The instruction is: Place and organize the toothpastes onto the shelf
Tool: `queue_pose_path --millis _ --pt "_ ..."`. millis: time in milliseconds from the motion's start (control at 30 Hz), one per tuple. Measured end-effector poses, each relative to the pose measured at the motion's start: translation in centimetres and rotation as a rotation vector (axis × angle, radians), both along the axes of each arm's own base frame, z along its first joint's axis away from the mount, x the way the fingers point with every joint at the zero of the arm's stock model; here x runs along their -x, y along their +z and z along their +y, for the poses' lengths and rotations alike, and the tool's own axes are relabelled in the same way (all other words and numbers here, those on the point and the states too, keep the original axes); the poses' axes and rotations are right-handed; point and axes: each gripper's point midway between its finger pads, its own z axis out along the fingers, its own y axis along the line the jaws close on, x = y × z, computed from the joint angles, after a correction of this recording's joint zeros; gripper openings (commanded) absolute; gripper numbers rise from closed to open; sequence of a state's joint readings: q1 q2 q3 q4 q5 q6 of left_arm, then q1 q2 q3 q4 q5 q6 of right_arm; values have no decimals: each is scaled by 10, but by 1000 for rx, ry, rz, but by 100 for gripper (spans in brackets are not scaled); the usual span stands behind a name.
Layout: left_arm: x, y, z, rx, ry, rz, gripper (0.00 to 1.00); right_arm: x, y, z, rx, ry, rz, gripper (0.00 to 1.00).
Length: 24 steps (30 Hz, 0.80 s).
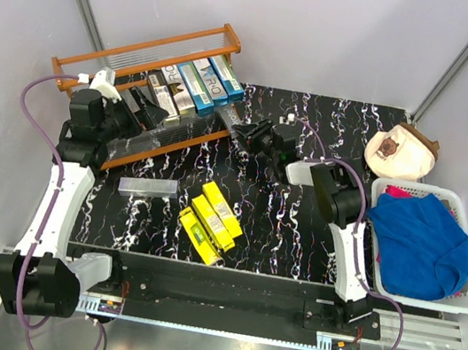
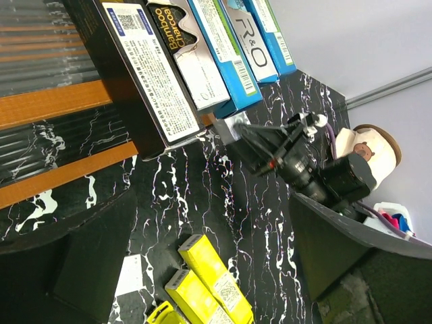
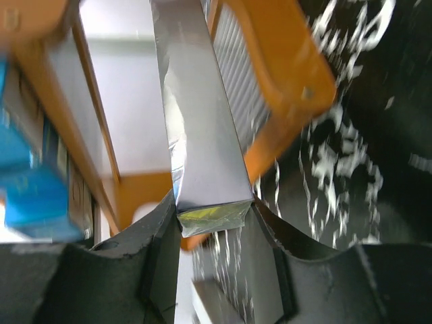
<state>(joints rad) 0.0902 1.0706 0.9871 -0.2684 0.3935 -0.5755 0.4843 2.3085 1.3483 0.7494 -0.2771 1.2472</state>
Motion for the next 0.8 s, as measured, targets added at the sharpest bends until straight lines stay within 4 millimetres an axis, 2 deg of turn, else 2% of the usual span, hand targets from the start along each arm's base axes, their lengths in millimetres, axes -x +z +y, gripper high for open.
queue_pose_path --millis 133,300,633,700,767,800 --pt "0 0 -1 -1 -5 -1 99 -21 -12 0 -19 -73 43 20" --pt "1 0 -1 -4 -10 -3 99 -28 -24 4 -49 -104 100 21" --pt "3 -6 -3 -13 -27 6 99 -33 -21 14 -73 -163 138 35" --pt "3 -7 -3 -15 -29 6 99 -34 -21 16 -73 -171 142 39" --pt "3 -6 -3 -18 -30 2 99 -34 -22 16 -72 -178 145 58" --pt "3 -6 -3 -18 -30 2 99 -35 -22 16 -72 -181 147 61"
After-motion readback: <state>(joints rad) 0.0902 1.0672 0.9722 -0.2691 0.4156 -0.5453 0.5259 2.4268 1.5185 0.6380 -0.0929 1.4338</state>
